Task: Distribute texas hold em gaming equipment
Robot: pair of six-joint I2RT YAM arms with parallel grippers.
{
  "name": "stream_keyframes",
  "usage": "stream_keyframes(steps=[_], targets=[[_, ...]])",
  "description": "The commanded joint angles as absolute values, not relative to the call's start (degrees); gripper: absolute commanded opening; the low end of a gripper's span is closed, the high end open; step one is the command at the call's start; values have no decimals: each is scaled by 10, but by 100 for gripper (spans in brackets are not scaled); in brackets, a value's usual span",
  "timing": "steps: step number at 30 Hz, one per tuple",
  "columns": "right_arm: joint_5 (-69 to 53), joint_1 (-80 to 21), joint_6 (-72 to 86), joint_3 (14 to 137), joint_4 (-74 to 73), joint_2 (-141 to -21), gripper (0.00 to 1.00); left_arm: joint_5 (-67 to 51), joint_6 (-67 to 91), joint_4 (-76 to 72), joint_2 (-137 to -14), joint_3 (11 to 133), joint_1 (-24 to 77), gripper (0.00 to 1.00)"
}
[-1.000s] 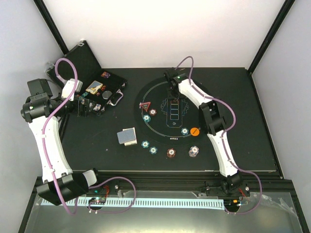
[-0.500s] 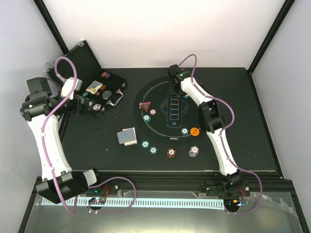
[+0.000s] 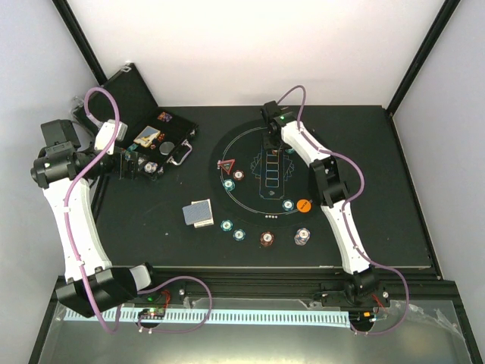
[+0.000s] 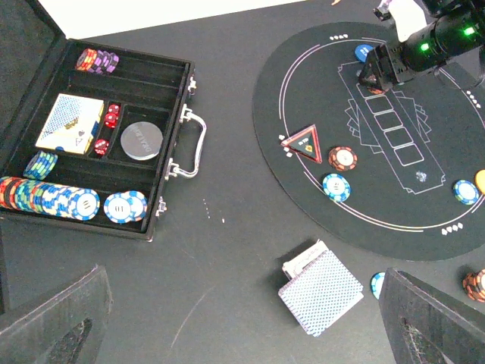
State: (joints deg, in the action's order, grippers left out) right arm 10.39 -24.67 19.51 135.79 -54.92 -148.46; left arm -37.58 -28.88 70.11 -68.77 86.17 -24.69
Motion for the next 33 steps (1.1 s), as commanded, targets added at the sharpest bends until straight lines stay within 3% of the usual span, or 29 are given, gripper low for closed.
stream_keyframes(steps=[1, 9, 16, 22, 33], targets=[[113, -244, 188, 1383, -550, -1453, 67, -377, -288, 702, -687, 872, -251, 99], [105, -263, 190, 1305, -552, -1340, 68, -376, -287, 703, -680, 875, -251, 99], [105, -350, 194, 966, -453, -1124, 74, -375, -283, 699, -672, 865, -251, 99], [59, -454, 237, 725, -391, -957, 88, -382, -282, 700, -667, 858, -250, 99], [42, -577, 318, 564, -364, -896, 92, -398, -276, 706, -652, 856, -251, 99]])
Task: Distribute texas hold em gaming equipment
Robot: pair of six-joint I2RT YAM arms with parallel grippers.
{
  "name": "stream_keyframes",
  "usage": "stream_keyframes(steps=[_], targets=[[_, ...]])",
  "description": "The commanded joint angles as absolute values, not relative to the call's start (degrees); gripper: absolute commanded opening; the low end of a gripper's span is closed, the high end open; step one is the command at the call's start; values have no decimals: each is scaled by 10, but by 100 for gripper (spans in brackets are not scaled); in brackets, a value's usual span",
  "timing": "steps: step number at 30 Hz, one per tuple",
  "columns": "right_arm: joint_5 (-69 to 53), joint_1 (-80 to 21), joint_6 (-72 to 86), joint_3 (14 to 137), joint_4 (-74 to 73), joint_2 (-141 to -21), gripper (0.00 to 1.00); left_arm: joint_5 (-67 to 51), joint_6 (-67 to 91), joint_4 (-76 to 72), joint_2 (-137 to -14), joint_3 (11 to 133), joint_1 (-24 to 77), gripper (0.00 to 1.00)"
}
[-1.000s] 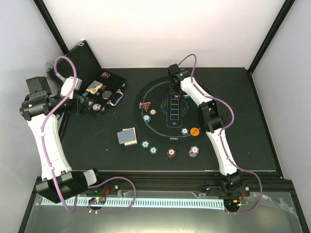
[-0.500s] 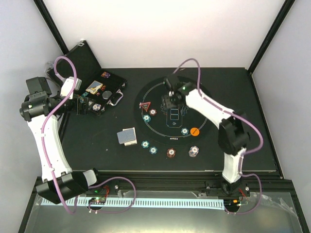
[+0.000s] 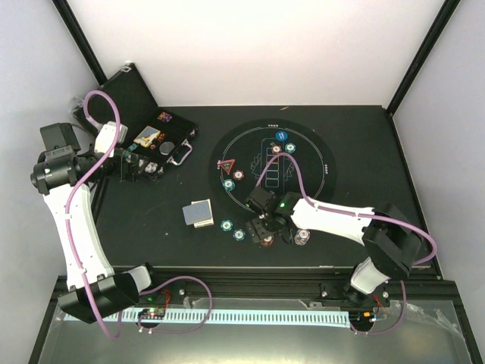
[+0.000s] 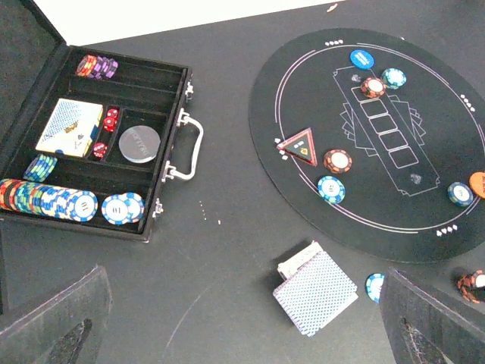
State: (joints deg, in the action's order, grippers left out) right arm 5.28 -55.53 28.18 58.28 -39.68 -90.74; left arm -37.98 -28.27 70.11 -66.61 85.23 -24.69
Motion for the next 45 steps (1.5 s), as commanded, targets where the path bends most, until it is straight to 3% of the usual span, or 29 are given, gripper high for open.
stream_keyframes(steps=[1, 21, 28, 38, 45], targets=[[41, -582, 322, 558, -361, -899, 91, -399, -276, 708, -652, 857, -251, 99], [44, -589, 331, 522, -346, -940, 61, -397, -274, 711, -651, 866, -250, 99], [53, -589, 330, 517, -350, -949, 59, -397, -274, 712, -651, 873, -250, 99], [56, -588, 325, 539, -367, -947, 45, -396, -275, 711, -655, 871, -251, 99], [64, -588, 316, 555, -388, -946, 42, -399, -277, 708, -655, 862, -251, 99]])
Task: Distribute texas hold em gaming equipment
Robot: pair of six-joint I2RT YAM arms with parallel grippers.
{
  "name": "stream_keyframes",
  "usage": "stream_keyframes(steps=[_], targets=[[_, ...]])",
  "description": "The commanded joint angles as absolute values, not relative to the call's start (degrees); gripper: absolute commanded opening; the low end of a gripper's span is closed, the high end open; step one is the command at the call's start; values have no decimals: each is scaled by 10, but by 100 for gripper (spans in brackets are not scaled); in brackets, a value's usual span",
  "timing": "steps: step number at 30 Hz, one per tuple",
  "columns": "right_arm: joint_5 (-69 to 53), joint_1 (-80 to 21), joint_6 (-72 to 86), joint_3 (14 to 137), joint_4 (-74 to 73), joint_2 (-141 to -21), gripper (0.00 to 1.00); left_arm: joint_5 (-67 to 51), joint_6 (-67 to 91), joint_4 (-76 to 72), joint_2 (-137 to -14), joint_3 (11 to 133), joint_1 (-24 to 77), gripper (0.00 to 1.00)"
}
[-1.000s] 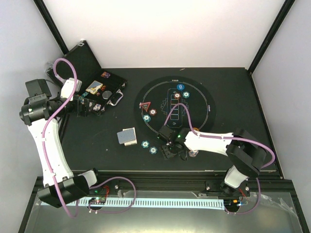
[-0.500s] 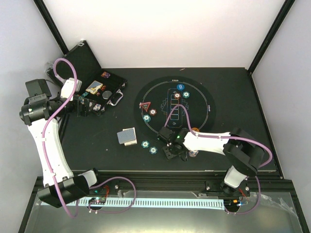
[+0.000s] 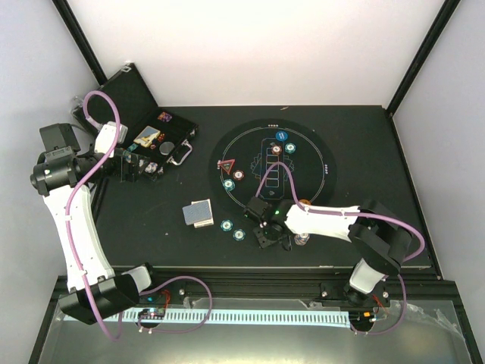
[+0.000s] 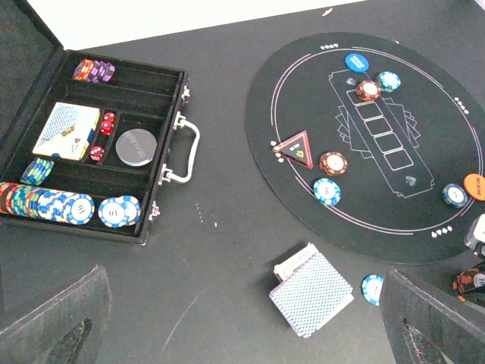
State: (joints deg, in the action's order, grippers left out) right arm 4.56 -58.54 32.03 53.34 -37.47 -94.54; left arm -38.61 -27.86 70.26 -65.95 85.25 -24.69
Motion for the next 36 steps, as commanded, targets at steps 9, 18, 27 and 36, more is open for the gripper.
stream_keyframes(steps=[9, 18, 27, 36], targets=[[96, -583, 307, 591, -433, -922, 38, -399, -279, 709, -657, 863, -251, 99], [124, -430, 244, 628, -453, -910, 37, -401, -277, 711, -657, 865, -251, 99], [127, -304, 200, 685, -416, -1008, 37, -403, -273, 713, -657, 870, -251, 99], [111, -266, 189, 722, -395, -1077, 37, -400, -274, 714, -658, 875, -251, 99]])
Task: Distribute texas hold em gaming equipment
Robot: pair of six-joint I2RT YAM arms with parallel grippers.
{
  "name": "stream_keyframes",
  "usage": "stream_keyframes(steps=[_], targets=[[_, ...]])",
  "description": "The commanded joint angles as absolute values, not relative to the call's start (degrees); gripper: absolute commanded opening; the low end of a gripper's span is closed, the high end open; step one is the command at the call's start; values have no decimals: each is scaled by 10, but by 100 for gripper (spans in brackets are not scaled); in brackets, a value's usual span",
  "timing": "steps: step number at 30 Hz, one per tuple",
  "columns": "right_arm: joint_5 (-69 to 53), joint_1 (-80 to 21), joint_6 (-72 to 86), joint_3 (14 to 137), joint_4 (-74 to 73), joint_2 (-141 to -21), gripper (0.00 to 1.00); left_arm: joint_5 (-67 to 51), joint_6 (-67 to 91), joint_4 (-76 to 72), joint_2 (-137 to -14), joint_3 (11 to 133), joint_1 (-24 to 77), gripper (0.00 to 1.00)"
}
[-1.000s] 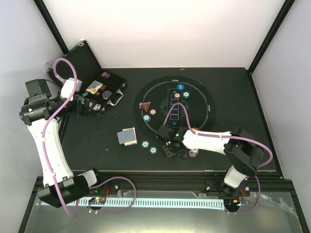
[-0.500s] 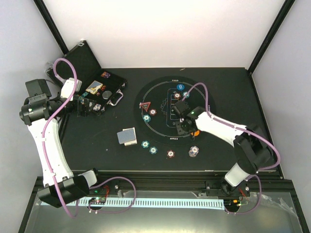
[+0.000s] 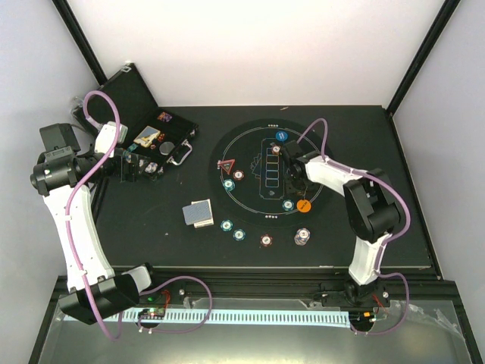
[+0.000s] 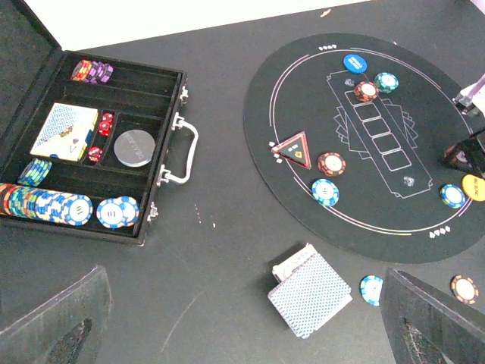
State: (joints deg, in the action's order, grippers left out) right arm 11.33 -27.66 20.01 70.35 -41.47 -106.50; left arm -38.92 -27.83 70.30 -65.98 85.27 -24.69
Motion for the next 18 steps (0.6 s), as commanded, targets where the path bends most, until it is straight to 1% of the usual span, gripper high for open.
stream_keyframes(steps=[1, 12, 14, 18], targets=[[109, -264, 187, 720, -391, -1081, 37, -400, -274, 714, -659, 875, -251, 99], [88, -250, 192, 696, -358, -1101, 37, -403, -272, 711, -660, 874, -251, 99], [85, -250, 194, 696, -358, -1104, 41, -403, -272, 711, -660, 874, -251, 99], [85, -250, 196, 695, -362, -1102, 56, -401, -274, 712, -661, 875, -251, 99]])
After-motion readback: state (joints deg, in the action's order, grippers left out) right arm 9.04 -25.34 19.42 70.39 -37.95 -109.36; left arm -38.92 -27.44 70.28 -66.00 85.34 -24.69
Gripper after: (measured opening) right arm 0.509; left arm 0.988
